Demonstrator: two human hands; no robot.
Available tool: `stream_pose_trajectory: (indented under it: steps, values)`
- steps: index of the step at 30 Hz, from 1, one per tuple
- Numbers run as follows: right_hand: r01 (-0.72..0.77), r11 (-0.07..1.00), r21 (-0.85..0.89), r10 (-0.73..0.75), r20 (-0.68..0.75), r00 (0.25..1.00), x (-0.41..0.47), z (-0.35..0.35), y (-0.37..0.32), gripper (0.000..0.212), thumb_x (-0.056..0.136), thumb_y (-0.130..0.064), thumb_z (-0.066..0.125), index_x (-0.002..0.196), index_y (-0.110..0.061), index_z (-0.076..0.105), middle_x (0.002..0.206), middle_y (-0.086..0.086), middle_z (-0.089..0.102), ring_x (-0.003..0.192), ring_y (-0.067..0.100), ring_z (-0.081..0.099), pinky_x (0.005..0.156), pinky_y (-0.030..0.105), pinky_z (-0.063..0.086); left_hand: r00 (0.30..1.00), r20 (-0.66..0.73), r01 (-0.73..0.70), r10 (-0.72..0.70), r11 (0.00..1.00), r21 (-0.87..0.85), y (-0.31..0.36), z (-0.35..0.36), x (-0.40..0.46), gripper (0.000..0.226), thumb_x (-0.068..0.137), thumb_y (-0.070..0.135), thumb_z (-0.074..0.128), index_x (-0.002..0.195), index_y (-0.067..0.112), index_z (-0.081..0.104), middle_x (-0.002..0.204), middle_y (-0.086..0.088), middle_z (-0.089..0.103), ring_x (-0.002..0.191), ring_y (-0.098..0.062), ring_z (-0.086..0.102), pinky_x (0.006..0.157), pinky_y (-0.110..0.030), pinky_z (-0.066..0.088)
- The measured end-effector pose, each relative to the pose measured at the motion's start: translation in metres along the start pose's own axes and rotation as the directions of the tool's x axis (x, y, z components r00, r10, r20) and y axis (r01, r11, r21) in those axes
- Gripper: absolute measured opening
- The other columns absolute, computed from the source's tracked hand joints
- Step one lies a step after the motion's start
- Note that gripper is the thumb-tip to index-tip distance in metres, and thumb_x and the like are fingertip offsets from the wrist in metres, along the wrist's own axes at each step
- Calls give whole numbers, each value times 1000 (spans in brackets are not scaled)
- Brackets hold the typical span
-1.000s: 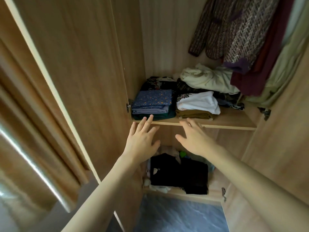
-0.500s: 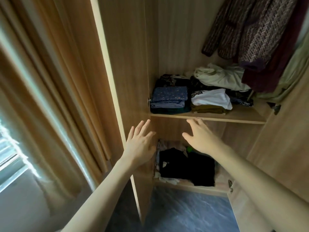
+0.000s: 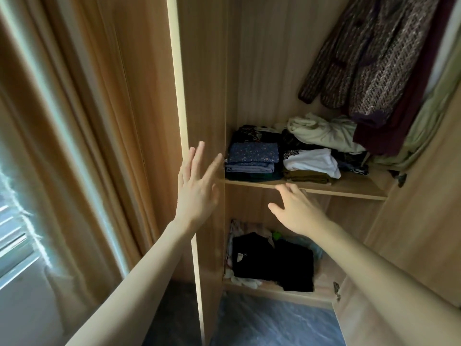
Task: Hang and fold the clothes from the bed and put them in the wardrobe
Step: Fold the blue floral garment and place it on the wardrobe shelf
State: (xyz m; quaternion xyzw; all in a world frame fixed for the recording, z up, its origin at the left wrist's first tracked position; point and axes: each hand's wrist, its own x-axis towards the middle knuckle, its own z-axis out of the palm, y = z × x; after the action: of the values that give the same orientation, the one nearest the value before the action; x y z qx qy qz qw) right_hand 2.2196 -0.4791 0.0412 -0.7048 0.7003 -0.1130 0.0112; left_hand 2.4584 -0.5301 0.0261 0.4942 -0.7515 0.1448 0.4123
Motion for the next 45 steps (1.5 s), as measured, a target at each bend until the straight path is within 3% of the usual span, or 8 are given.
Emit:
stream_pose_trajectory:
  steps: [5,11,15,21,27,33,41,45]
  values:
    - [-15,1000,-7,14,-34,999,2,-1,4,57,96,-55,37,143,-23,32,152,4,30,136,28,34,103,49,38,935,19,349,-354,910,-222,-4,9,24,97,84,9,64,155,21,-2,159,-21,2,141,-43,20,113,-52,27]
    - [-47,998,-34,46,-35,998,2,-2,35,58,96,-55,38,143,-22,32,149,6,33,135,30,35,103,50,38,844,-65,494,-532,819,-291,13,19,34,77,89,17,61,151,20,15,133,-13,37,115,-31,42,74,-41,46]
    - [-89,995,-53,86,-56,995,6,-5,70,56,94,-56,40,138,-21,37,142,6,40,128,30,42,97,50,43,898,-83,405,-432,885,-231,32,31,38,59,89,4,53,142,10,29,121,-15,39,106,-34,43,66,-47,49]
    - [-200,975,-98,190,-98,977,4,-14,135,57,91,-49,52,138,-22,36,142,6,38,129,30,41,97,48,42,993,110,-36,36,999,5,79,82,33,75,74,-18,56,140,15,38,136,-20,32,113,-41,36,50,-41,53]
    - [-369,925,-87,346,-208,915,-13,-35,220,60,88,-40,59,140,-19,36,141,9,38,127,31,42,98,46,44,917,303,-349,261,891,290,142,159,60,51,73,13,73,123,14,62,156,-32,10,139,-45,28,102,-53,38]
    - [-598,796,-94,546,-313,777,-43,-64,316,51,89,-33,61,132,-13,42,130,13,46,120,32,46,88,42,46,871,470,-402,147,762,508,193,234,124,86,86,49,54,155,21,9,154,-31,-19,146,-44,-6,114,-58,17]
    - [-904,418,-90,869,-249,427,-72,-68,397,67,89,-37,61,140,-23,20,140,18,21,125,36,31,95,50,40,784,619,-293,-47,850,437,226,277,169,79,92,39,44,155,25,0,144,-25,-43,144,-38,-22,115,-50,20]
    - [-817,573,62,801,-251,543,-79,-63,418,66,89,-33,62,139,-15,23,136,19,22,119,35,39,91,46,49,802,595,-264,-43,870,418,230,283,174,78,88,40,51,154,21,13,148,-24,-38,146,-37,-16,114,-47,24]
